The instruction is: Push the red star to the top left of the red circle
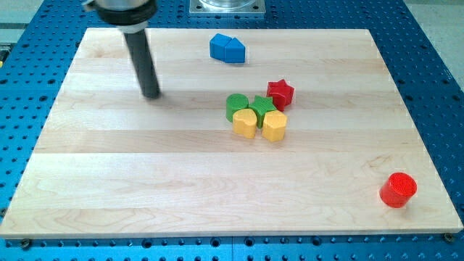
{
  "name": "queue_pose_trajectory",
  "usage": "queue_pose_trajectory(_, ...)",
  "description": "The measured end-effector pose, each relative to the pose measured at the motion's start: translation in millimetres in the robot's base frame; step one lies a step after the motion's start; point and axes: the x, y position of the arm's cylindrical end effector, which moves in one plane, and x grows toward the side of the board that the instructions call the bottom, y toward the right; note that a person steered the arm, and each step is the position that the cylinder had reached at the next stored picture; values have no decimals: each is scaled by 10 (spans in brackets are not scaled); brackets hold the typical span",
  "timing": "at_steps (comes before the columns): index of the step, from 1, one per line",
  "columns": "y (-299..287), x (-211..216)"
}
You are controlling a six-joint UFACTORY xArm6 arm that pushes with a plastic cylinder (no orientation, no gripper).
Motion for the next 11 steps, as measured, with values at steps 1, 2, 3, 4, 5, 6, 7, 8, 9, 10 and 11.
queue_pose_trajectory(1,923,141)
queue_pose_trajectory(2,1844,150)
queue_pose_trajectory(3,2386,150)
queue_pose_trajectory(4,2518,125)
queue_pose_trajectory(5,2780,848)
queue_pose_trajectory(6,2660,908)
queue_pose_trajectory(7,2475,626)
queue_pose_trajectory(8,2803,394)
queue_pose_trajectory(9,3135,724)
queue_pose_trajectory(10,3288,766)
queue_pose_trajectory(11,3529,741)
